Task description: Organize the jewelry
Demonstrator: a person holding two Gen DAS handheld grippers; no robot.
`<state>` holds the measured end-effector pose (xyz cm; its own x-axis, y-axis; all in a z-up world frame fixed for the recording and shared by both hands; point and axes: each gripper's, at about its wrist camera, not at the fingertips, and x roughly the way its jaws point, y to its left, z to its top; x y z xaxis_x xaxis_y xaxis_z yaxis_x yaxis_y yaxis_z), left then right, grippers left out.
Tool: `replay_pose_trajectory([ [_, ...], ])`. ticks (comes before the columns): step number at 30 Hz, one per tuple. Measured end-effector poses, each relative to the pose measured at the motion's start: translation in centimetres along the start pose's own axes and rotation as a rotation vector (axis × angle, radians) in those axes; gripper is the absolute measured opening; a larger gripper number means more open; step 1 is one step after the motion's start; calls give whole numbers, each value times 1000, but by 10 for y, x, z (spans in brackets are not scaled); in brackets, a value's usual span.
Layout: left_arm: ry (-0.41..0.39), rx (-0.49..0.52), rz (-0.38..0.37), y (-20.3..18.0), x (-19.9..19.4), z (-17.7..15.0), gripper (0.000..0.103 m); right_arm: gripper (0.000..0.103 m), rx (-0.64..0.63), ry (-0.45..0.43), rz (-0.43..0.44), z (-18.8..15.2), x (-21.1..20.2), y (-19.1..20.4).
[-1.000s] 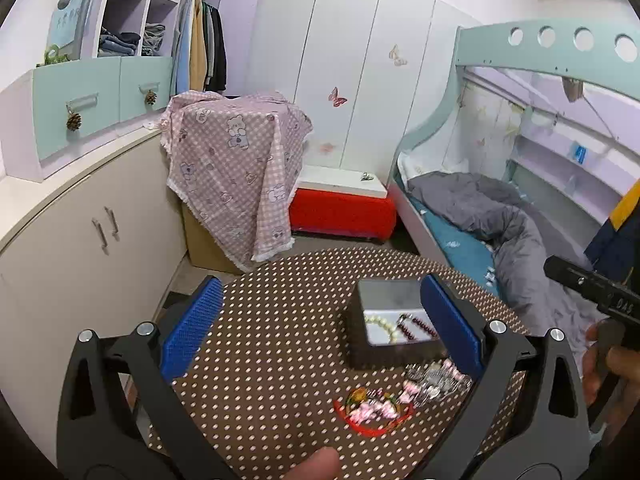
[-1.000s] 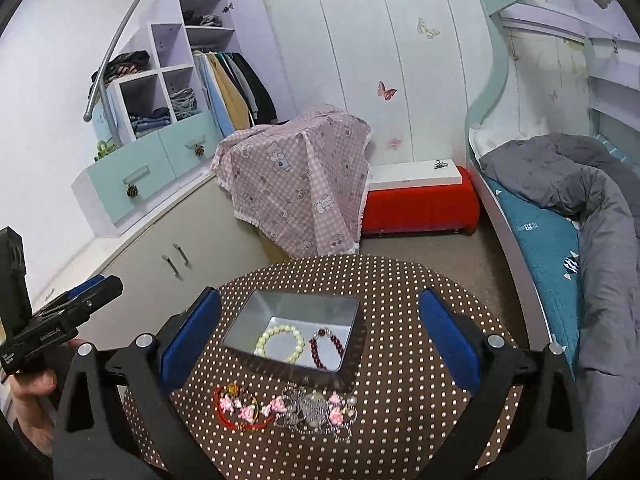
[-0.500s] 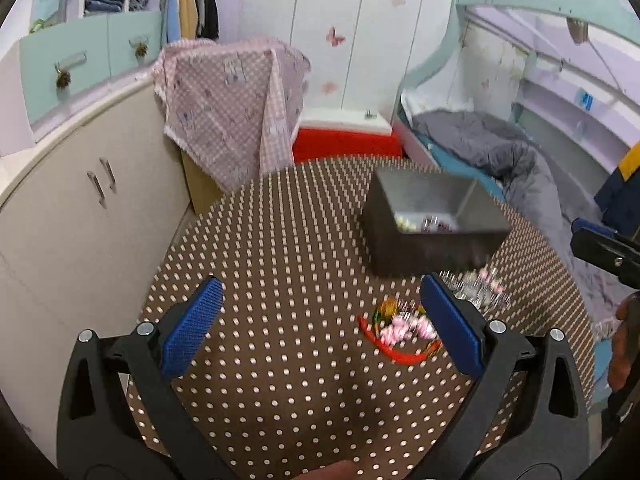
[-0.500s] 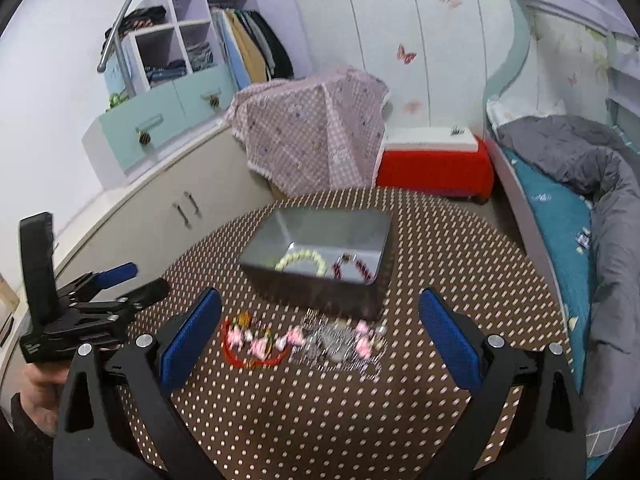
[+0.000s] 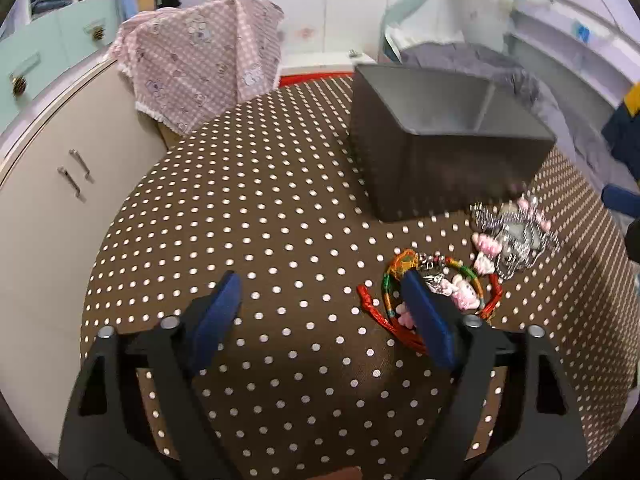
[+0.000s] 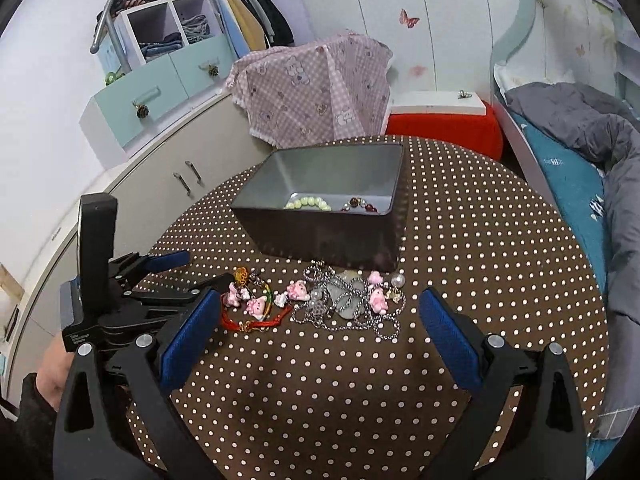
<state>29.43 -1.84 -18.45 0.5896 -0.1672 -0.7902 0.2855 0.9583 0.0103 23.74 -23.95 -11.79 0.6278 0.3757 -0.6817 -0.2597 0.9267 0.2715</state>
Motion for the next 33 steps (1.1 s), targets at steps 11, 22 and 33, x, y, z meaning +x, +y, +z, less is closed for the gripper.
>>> replay_pose_trajectory([
  [11,2,112,-146,-24,-3,10,5,95,-3,29,17,-5,6,2],
  [22,-153,-22,-207,4,-63,5,4,95,-43,51,35,-7,9,16],
  [33,-213,-116,-100,32,-89,-5,4,68,-174,114,121,-17,42,50],
])
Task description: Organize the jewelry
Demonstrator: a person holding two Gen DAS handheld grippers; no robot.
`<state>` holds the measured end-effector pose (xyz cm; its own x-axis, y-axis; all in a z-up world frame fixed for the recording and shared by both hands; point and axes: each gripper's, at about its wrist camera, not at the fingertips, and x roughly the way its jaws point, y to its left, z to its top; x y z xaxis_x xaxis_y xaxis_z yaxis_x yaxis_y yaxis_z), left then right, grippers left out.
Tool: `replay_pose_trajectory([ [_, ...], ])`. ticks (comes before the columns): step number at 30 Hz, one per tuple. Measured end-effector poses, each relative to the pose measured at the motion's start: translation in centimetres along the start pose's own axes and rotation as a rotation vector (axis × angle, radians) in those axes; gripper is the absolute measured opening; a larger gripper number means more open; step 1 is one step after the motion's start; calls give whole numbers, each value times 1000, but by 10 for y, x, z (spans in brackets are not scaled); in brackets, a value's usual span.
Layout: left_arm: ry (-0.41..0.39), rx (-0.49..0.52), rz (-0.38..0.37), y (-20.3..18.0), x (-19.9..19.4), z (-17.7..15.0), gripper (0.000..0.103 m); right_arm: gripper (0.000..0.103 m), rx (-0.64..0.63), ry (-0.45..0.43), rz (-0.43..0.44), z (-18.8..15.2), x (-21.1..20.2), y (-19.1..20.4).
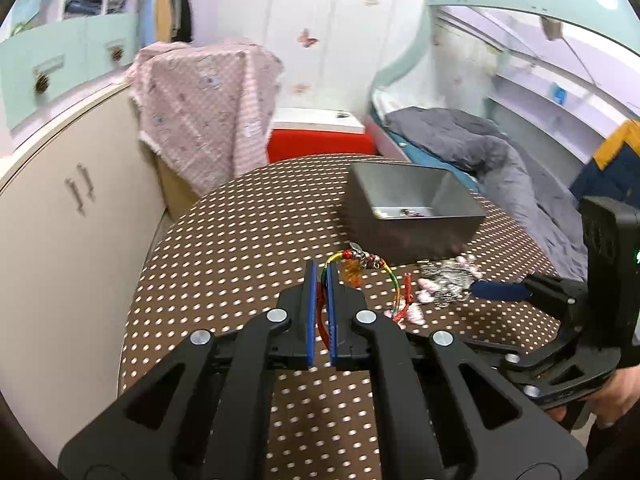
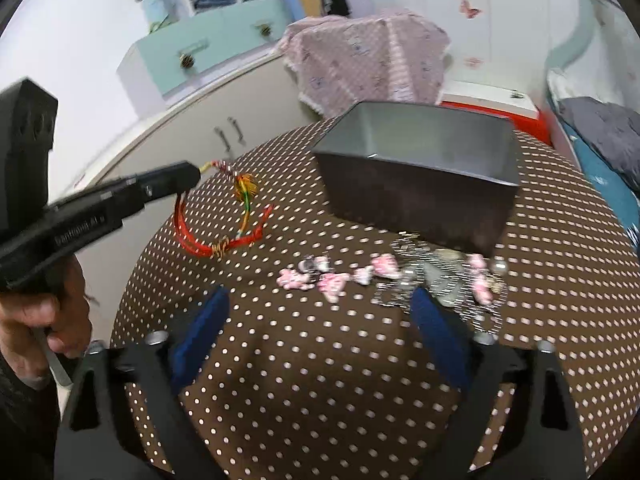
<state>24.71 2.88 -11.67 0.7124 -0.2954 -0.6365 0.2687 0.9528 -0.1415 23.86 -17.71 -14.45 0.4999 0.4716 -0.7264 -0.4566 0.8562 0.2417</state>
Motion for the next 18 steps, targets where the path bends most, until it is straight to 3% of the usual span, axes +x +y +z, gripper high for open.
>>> replay_pose_trajectory([
  [2,10,-21,19,8,1,-5,4,58,-20,19,5,0,10,3],
  [8,21,-45,22,15,3,-9,5,45,-63,44,-35,3,34,2],
  [11,26,-52,16,16,6,-11,5,32,-86,48,-59,6,38,2],
  [18,32,-58,3,13,7,-13,5,30,-108,63,-35,3,36,-1],
])
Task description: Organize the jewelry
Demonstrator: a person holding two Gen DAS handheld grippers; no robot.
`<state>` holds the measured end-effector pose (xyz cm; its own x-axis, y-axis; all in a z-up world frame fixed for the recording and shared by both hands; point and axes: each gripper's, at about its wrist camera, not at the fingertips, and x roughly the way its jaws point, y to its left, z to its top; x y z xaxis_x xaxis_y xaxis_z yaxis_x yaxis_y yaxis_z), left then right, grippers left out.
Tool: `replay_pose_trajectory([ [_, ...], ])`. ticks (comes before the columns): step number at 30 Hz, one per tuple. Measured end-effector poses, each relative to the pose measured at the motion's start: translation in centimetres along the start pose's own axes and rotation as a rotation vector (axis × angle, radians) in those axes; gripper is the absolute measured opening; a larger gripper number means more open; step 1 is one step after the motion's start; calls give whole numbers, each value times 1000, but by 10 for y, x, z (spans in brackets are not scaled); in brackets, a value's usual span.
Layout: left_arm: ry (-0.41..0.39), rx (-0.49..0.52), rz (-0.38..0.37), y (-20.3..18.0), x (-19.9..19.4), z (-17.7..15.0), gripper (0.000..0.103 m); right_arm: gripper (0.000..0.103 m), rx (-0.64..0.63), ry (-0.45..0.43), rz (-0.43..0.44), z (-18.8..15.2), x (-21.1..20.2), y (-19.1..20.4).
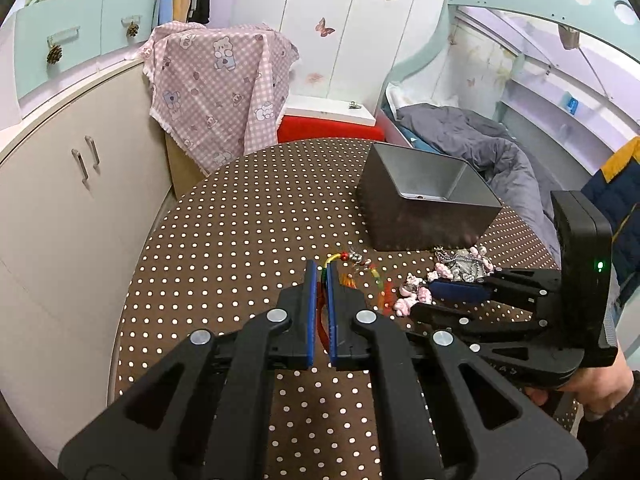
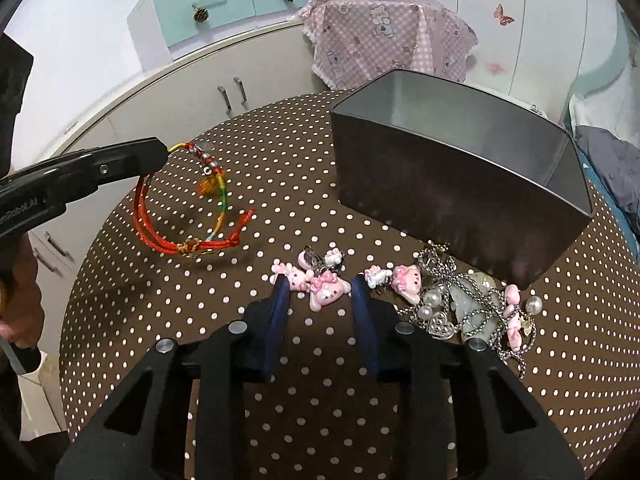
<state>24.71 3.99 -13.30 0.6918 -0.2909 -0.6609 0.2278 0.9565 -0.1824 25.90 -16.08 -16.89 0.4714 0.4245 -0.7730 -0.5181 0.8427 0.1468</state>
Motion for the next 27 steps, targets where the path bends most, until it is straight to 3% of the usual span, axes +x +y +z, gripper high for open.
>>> replay_pose_trajectory([
  [7,4,-3,-2,0,1,-2,5,29,30,-2,46,4,3,-10],
  [10,6,-5,-3,-1,1,-3,5,20,-12,5,-4,7,6,-4],
  [13,2,-4,-4,-1,1,-3,5,20,-48,10,-32,5,5,2],
  [15,-3,-2,-5,-2,0,-3,5,20,-26,3,-6,3,0,-1],
  [20,-24,8,-16,-6,-7,2,5,20,7,-83,52,8,-36,-2],
  [27,-110,60,-62,-25,-29,34,5,20,18,-237,55,37,-100,-16],
])
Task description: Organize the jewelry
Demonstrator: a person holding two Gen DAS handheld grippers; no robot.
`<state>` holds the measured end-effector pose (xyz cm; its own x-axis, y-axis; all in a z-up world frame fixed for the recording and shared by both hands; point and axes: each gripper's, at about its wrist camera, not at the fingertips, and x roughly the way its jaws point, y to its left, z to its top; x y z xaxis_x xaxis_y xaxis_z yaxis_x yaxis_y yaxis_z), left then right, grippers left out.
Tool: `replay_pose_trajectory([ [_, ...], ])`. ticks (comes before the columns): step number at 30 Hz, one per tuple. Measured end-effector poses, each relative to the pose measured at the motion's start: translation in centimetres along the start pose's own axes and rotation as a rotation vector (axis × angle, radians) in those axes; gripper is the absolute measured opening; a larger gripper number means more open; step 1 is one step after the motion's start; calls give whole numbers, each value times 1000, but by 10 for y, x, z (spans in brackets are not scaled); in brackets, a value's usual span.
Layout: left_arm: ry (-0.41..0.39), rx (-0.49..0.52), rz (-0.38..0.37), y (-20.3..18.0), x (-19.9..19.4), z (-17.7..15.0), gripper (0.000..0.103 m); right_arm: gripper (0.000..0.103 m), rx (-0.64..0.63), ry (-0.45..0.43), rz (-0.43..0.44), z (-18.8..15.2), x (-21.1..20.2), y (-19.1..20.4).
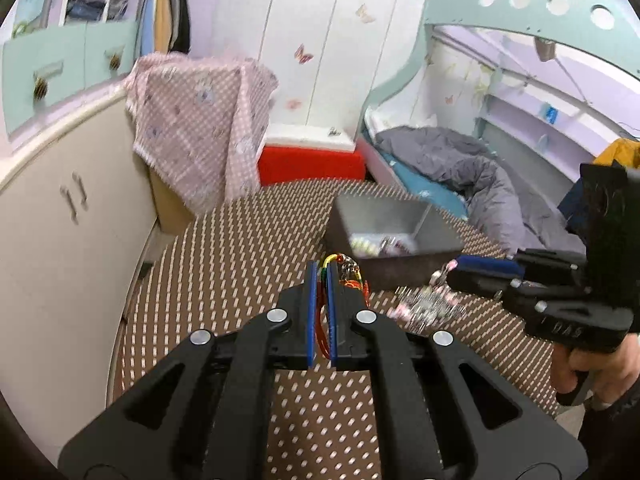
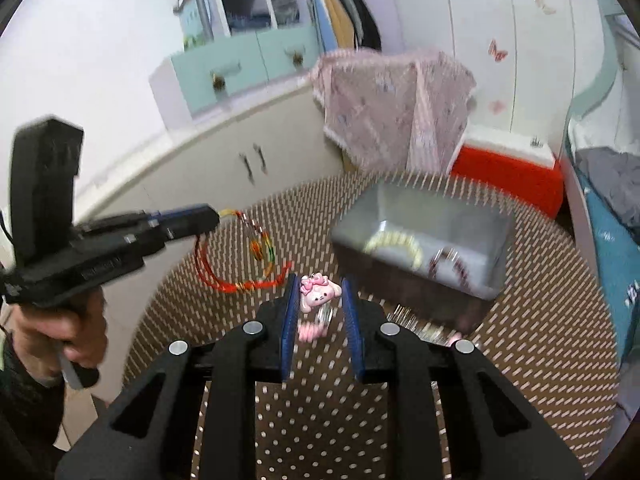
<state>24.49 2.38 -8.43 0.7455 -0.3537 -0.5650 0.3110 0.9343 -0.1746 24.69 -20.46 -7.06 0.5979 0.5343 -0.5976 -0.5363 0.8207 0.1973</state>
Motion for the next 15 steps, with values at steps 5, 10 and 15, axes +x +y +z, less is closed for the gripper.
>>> replay_pose_trajectory([
  [5,-74,54,-27,-20,-3,39,5,20,5,-87,-53,37,-27,-20],
  [10,-77,63,-94,-37,21,72,5,20,54,-99,-94,58,-20,-51],
  [15,-7,62,-108,-46,61,84,6,21,107,-48,-110,59,7,-73],
])
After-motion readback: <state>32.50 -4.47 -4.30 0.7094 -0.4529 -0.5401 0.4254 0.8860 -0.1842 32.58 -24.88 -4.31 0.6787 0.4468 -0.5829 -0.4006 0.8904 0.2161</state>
